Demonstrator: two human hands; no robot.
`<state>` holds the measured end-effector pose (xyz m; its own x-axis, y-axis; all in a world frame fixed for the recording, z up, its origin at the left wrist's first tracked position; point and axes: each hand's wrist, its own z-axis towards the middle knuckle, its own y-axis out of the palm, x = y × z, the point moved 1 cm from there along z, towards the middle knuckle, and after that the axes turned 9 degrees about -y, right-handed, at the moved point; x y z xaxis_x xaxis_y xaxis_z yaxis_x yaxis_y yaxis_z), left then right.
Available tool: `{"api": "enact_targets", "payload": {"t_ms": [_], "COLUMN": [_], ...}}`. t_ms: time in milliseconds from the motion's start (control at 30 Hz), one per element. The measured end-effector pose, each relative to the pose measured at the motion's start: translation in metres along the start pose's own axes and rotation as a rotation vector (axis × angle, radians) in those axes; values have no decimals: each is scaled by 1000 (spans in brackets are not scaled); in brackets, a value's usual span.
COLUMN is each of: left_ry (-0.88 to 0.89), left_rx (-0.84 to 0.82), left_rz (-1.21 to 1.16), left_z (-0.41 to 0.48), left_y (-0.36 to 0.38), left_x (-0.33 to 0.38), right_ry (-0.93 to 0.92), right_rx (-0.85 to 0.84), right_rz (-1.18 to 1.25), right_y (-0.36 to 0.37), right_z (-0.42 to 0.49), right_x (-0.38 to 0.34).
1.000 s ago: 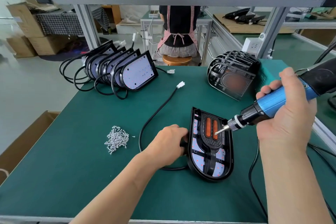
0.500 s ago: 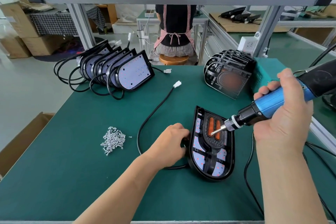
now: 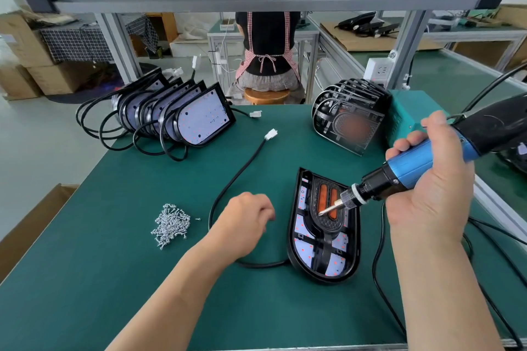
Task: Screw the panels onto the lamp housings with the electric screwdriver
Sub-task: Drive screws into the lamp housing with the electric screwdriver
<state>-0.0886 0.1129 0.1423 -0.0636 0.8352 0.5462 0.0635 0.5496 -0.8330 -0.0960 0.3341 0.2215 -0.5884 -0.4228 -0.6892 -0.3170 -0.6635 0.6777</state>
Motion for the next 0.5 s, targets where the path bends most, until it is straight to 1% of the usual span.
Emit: {"api": "enact_targets", "payload": {"t_ms": [67, 100, 200, 267, 300, 367, 500], "left_ry": [-106, -148, -215, -272, -298, -338, -401], "left_rx": [30, 16, -88, -169, -211, -284, -336], "left_rz": [-322, -508, -1024, -1278, -1358, -1441, -1574], "left_z": [-5, -8, -16, -21, -23, -26, -27], "left_y": [-7, -9, -10, -8, -7, -5, -2], "left_x": [3, 7, 24, 34, 38, 43, 49], "right_ry": [17, 26, 61, 87, 98, 110, 120], "right_rx": [23, 36, 83, 110, 125, 143, 156], "right_rz": [6, 8, 7, 18, 25, 51, 94], "right_y": [3, 4, 10, 13, 15, 18, 22], "right_z": [-1, -1, -1, -1, -1, 0, -4], "right_x": [1, 1, -1, -3, -5, -9, -15]}}
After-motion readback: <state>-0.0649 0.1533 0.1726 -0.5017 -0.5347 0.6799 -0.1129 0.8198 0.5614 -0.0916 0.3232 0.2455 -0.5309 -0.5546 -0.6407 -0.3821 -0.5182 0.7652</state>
